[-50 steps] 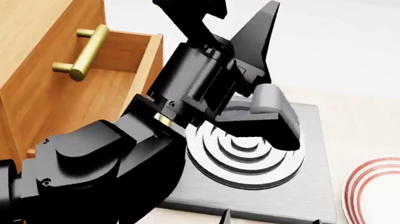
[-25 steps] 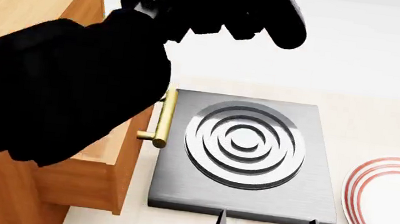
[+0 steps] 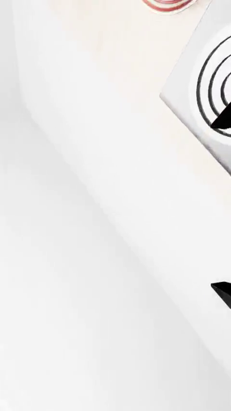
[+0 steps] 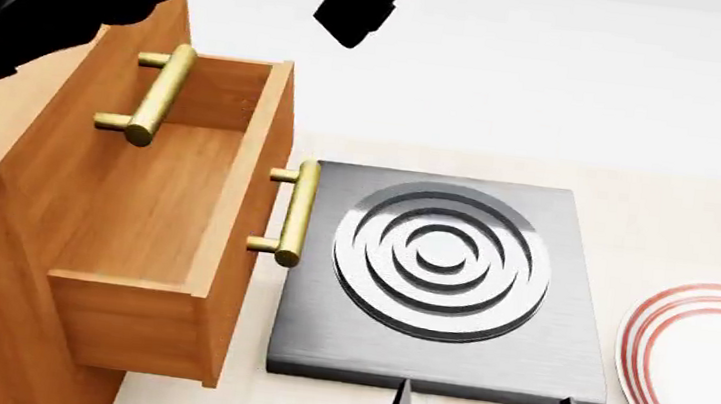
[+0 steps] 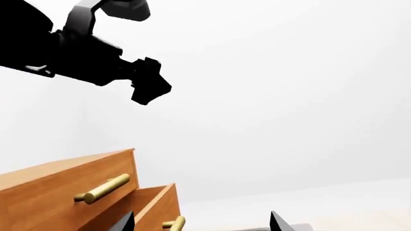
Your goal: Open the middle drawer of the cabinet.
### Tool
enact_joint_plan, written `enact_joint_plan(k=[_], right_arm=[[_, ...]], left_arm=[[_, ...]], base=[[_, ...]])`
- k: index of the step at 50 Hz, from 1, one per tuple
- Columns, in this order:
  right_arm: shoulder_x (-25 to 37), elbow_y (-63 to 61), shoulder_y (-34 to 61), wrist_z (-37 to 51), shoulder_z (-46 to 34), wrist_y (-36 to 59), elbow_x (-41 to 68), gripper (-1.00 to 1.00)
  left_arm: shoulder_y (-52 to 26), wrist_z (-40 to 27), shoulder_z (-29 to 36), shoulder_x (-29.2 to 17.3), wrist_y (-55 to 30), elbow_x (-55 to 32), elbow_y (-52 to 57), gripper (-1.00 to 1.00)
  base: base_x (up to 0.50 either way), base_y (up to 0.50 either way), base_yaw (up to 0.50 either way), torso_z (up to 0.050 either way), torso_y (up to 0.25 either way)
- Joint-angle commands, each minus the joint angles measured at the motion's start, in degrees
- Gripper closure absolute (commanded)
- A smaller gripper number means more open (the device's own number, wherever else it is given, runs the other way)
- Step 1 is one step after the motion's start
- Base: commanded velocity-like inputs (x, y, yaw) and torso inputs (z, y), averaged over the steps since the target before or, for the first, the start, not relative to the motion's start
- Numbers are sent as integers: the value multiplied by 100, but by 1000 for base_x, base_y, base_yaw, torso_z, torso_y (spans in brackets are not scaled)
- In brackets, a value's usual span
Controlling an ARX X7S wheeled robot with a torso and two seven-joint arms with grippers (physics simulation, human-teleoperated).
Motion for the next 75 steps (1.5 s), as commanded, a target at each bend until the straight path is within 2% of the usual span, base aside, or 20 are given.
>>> enact_joint_plan(k=[1, 4, 8, 11, 16, 21, 23, 28, 34, 37, 39, 41, 43, 49, 52, 58, 66, 69, 71, 75], right_arm=[[5, 33, 12, 13, -5, -9, 20, -100], [5, 43, 21, 16, -11, -3, 27, -100], [7, 48, 20, 20, -16, -7, 33, -100], [10, 49, 20, 19, -20, -13, 35, -100], [10, 53, 42, 29, -35, 10, 39, -100], [6, 55, 52, 34, -64, 22, 17, -100], [9, 51, 53, 35, -69, 22, 15, -100], [13, 59, 54, 44, -72, 22, 17, -100], [25, 64, 41, 50, -63, -3, 20, -100], [29, 68, 48, 54, -61, -2, 32, -100], [31, 80, 42, 51, -56, -19, 36, -100], [39, 66, 41, 58, -50, -17, 44, -100], [40, 74, 38, 59, -51, -25, 39, -100], [36, 78, 57, 69, -70, -12, 34, -100], [38, 70, 58, 74, -80, -7, 27, -100], [45, 82, 55, 75, -84, -20, 29, -100], [48, 95, 71, 78, -112, -4, 29, -100], [49, 101, 68, 75, -119, -13, 28, -100], [56, 90, 70, 84, -115, -5, 36, -100], [59, 99, 73, 87, -115, -11, 40, -100]], left_arm=[[-481, 726, 655, 174, -596, -1445, -1191, -100], [-571, 685, 1131, 174, -517, -2058, -1389, -100], [-694, 307, 1488, 175, -729, -3094, -1710, -100], [-781, 368, 1900, 175, -600, -3387, -1730, -100], [-946, 207, 2201, 175, -758, -4249, -2115, -100], [-951, -207, 2349, 175, -1270, -5253, -2472, -100], [-983, -70, 2547, 175, -1193, -5318, -2438, -100], [-1014, -282, 2570, 175, -1111, -6158, -2782, -100], [-1008, -220, 2873, 175, -1062, -6457, -2733, -100], [-962, -454, 2883, 175, -1142, -6797, -2851, -100], [-849, -997, 2703, 174, -1187, -7338, -3085, -100], [-810, -1014, 2804, 174, -1225, -7438, -3109, -100], [-738, -1331, 2745, 165, -1061, -7878, -3257, -100], [-869, -870, 3597, 174, -1274, -8219, -3253, -100], [-877, -868, 4118, 174, -1348, -8776, -3257, -100], [-841, -812, 4384, 174, -1343, -8817, -3256, -100], [-821, -1060, 5843, 131, -778, -10372, -3260, -100], [-771, -1397, 6289, 86, -539, -11016, -3260, -100], [-783, -1229, 6715, 131, -502, -11067, -3260, -100], [-747, -1114, 7168, 162, -359, -11381, -3260, -100]], base=[[0, 0, 0, 0, 0], [0, 0, 0, 0, 0], [0, 0, 0, 0, 0], [0, 0, 0, 0, 0], [0, 0, 0, 0, 0], [0, 0, 0, 0, 0], [0, 0, 0, 0, 0], [0, 0, 0, 0, 0], [0, 0, 0, 0, 0], [0, 0, 0, 0, 0], [0, 0, 0, 0, 0], [0, 0, 0, 0, 0], [0, 0, 0, 0, 0], [0, 0, 0, 0, 0], [0, 0, 0, 0, 0], [0, 0, 0, 0, 0], [0, 0, 0, 0, 0], [0, 0, 0, 0, 0], [0, 0, 0, 0, 0], [0, 0, 0, 0, 0]])
